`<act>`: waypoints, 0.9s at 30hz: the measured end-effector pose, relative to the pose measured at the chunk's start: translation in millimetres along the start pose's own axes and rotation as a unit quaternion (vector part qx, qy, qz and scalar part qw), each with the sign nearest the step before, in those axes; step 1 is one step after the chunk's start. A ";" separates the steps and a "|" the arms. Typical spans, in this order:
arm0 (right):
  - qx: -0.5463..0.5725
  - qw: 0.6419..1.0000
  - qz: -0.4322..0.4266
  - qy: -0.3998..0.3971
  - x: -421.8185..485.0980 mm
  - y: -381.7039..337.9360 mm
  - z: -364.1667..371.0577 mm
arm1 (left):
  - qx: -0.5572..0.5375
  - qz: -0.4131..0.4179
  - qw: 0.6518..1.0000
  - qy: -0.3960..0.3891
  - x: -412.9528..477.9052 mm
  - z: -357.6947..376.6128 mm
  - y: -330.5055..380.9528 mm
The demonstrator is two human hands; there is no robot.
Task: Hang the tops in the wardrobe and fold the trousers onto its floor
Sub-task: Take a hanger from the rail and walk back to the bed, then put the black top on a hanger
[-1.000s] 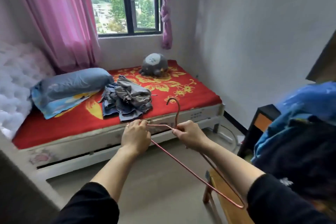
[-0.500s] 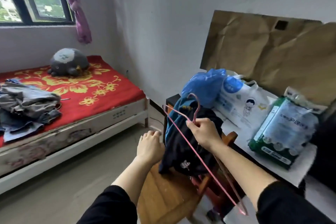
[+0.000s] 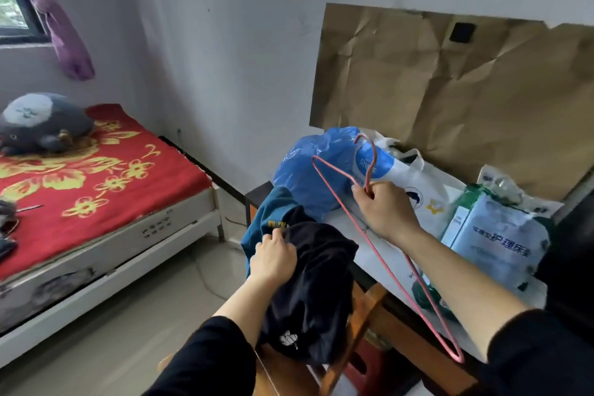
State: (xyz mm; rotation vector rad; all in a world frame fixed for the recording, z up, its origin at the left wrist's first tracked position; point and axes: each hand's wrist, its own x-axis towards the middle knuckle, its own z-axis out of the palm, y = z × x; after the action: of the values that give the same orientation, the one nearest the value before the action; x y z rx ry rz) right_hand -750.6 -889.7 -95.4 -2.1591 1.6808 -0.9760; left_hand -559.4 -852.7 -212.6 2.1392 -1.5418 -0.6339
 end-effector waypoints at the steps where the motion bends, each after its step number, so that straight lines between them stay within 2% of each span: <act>1: -0.015 1.000 0.005 -0.011 7.9 7.4 6.9 | -0.016 -0.012 1.000 0.011 14.4 3.3 1.0; 4: -0.035 0.998 0.028 -0.049 29.4 28.1 27.0 | 0.001 0.029 0.996 0.081 51.9 11.5 4.7; 6: -0.049 0.996 0.032 -0.066 41.0 38.5 37.7 | 0.023 0.057 0.995 0.074 71.9 15.8 10.3; 9: -0.067 0.994 0.040 -0.082 50.2 50.3 50.6 | 0.003 -0.010 0.996 -0.088 91.9 27.0 23.9; 11: -0.080 0.990 0.050 -0.103 51.0 56.2 57.7 | 0.020 -0.031 0.987 -0.156 97.9 33.9 30.9; 13: -0.084 0.987 0.061 -0.125 50.0 60.4 63.3 | 0.032 -0.026 0.988 -0.152 99.5 39.6 36.1; 18: -0.092 0.977 0.073 -0.177 43.9 61.7 68.2 | 0.018 0.007 0.996 -0.087 89.7 40.1 42.1; 21: -0.083 0.977 0.074 -0.182 43.7 60.6 61.3 | -0.056 0.042 0.997 -0.019 85.2 16.3 32.3; 23: -0.072 0.979 0.068 -0.176 42.6 57.8 56.1 | -0.151 0.022 0.988 -0.009 79.4 -3.0 17.0; 25: -0.054 0.983 0.061 -0.167 40.1 52.3 52.8 | -0.289 -0.013 0.957 -0.006 66.4 -22.5 -0.8; 27: -0.030 0.983 0.056 -0.174 38.7 43.9 51.7 | -0.428 -0.057 0.902 0.008 49.3 -40.1 -17.7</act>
State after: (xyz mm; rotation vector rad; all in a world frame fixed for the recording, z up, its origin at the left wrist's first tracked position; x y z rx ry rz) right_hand -747.4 -950.1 -144.9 -2.0945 1.6543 -0.4883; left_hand -508.6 -891.5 -196.3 1.5318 -0.8611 -1.0816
